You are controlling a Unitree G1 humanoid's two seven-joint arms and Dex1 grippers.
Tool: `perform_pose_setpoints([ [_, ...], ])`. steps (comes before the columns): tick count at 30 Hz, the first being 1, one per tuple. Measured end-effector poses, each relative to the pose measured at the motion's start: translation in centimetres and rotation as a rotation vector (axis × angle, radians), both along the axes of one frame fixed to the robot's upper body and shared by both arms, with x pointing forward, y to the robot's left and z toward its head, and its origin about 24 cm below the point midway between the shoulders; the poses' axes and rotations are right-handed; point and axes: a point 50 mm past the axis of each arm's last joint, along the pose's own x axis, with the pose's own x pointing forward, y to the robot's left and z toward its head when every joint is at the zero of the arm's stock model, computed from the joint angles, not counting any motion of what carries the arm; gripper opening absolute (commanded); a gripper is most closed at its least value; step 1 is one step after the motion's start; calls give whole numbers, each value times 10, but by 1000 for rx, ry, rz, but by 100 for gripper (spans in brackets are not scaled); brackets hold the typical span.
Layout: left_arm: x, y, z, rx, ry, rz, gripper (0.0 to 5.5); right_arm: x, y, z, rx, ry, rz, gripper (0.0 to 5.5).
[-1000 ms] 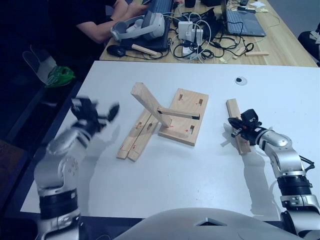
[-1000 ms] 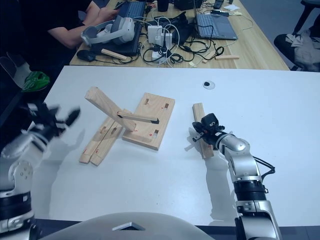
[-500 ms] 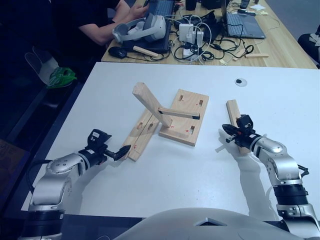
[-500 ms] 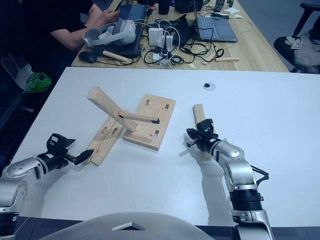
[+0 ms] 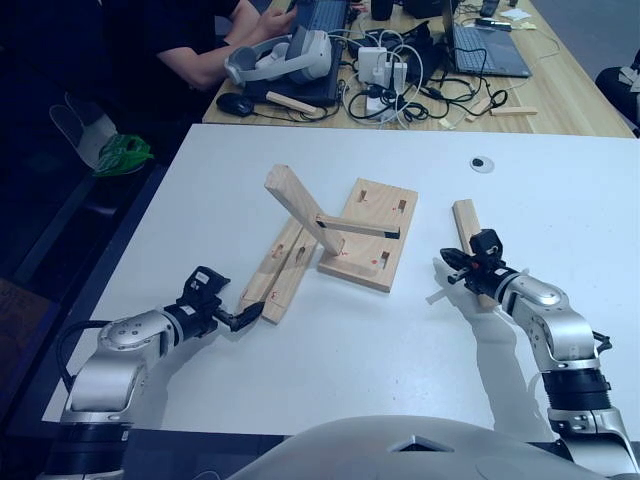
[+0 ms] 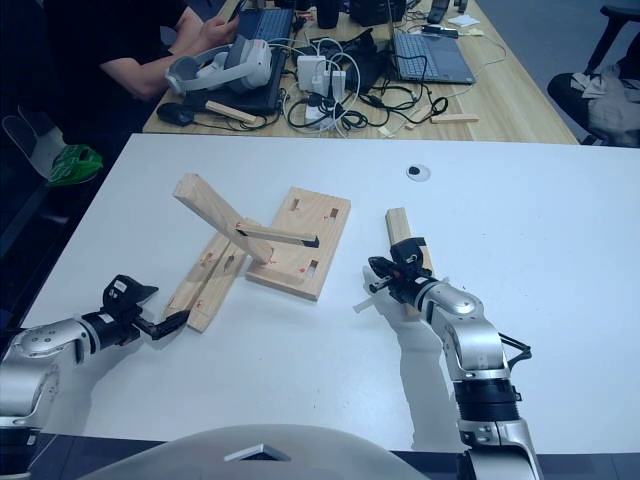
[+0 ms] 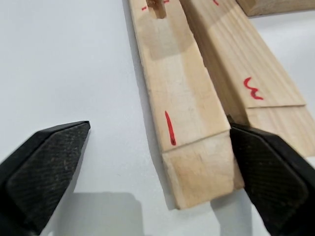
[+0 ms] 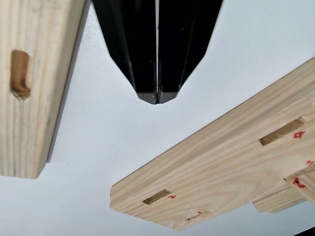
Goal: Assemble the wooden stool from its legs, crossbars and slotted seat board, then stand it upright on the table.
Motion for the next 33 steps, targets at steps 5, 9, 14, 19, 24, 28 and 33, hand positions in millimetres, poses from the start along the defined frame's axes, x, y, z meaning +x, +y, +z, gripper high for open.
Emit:
perform_pose_setpoints([
  [5,15,7,1,62,-42,71,483,2,-1,-2,0,3,-3,0],
  [9,21,-3,-2,20,-37,63,429,4,0,-1,-5,-19,3,0],
  [14,21,-9,-5,2,19,6,350,11,-2,6,23,-59,-45,0],
  [19,21,-7,-6,15,40,-7,276,24,-3,20,149,-123,-181,0],
  [24,23,-3,-9,14,40,9,215,45,0,58,373,-238,-315,0],
  [28,26,-2,-11,5,11,61,206,61,-12,96,498,-358,-400,0],
  [33,40,3,-8,-95,-125,274,206,72,-27,139,583,-514,-465,15],
])
